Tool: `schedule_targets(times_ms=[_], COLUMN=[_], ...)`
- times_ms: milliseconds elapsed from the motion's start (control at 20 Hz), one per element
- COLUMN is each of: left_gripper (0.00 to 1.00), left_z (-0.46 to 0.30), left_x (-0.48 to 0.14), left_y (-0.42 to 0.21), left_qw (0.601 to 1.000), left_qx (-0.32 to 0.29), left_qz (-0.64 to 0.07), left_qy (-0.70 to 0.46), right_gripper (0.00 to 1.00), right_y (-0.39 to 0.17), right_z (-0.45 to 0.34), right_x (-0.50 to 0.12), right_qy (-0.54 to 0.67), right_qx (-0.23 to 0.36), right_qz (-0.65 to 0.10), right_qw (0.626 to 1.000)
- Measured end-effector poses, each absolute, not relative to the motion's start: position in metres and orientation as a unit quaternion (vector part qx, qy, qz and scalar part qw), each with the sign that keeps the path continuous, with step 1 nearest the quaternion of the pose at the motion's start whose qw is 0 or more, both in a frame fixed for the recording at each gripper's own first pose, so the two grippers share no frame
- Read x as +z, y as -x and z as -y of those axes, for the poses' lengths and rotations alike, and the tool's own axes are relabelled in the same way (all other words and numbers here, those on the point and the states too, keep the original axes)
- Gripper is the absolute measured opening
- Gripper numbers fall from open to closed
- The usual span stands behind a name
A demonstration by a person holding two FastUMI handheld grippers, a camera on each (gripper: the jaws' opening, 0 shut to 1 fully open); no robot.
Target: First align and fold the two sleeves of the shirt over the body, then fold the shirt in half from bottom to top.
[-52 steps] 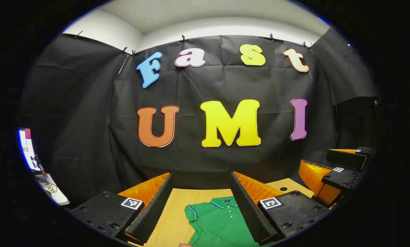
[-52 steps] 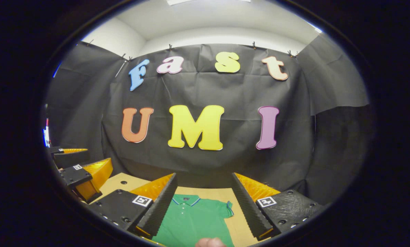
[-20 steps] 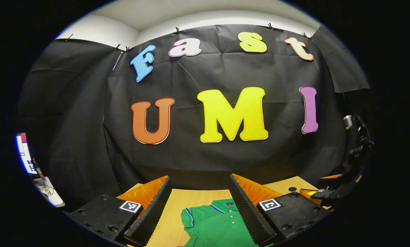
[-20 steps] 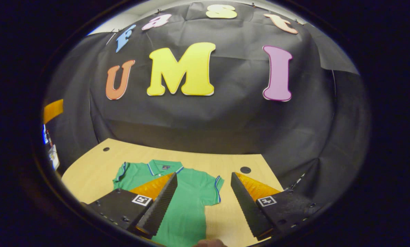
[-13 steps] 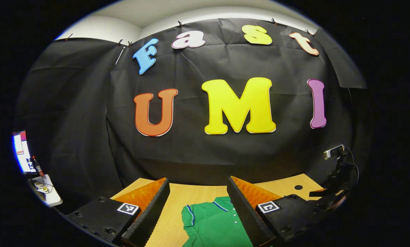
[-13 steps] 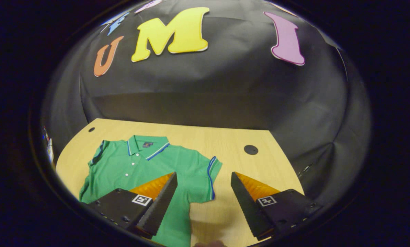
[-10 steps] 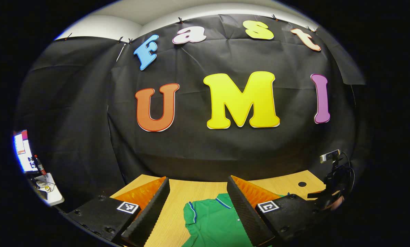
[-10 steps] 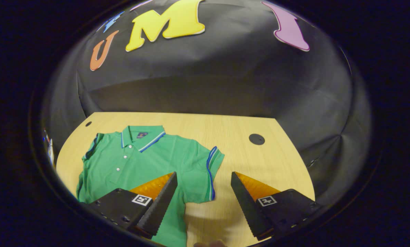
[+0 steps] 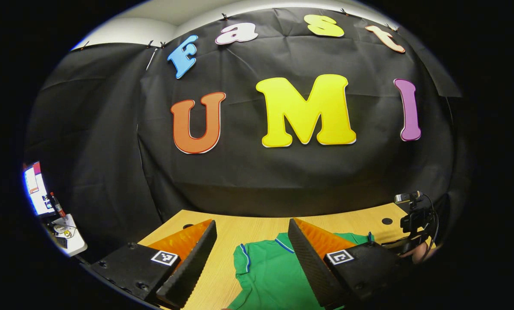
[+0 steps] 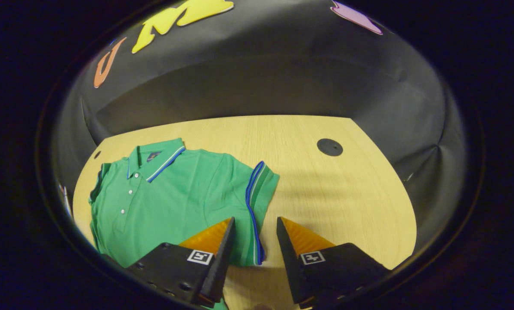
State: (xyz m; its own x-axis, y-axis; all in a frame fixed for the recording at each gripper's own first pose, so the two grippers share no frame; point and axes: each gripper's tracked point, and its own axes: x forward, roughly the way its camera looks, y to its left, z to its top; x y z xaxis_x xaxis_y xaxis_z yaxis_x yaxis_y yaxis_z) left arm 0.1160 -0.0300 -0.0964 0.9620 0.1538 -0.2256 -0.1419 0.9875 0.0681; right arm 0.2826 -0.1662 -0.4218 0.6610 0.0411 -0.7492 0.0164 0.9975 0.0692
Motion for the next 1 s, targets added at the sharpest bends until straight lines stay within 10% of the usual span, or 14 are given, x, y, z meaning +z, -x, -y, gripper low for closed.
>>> schedule_targets(times_ms=[50,200,300,1000], left_gripper=[1.00,1.00,1.00,1.00], left_z=[0.031,0.035,0.039,0.016], left_x=[-0.097,-0.095,-0.094,-0.093], left_y=[-0.116,-0.116,-0.116,-0.071], left_qw=[0.990,0.990,0.991,0.986], left_qx=[0.074,0.071,0.069,0.102], left_qz=[-0.117,-0.115,-0.114,-0.128], left_qy=[-0.027,-0.031,-0.034,-0.011], right_gripper=[0.60,0.08,0.00,0.00], right_y=[-0.282,-0.282,-0.284,-0.298], right_z=[0.170,0.172,0.176,0.059], right_x=[-0.423,-0.425,-0.425,-0.345], right_qy=[-0.029,-0.047,-0.050,-0.068], right_qx=[-0.002,-0.013,-0.015,0.042], right_qz=[-0.416,-0.420,-0.419,-0.368], right_qw=[0.909,0.906,0.906,0.927])
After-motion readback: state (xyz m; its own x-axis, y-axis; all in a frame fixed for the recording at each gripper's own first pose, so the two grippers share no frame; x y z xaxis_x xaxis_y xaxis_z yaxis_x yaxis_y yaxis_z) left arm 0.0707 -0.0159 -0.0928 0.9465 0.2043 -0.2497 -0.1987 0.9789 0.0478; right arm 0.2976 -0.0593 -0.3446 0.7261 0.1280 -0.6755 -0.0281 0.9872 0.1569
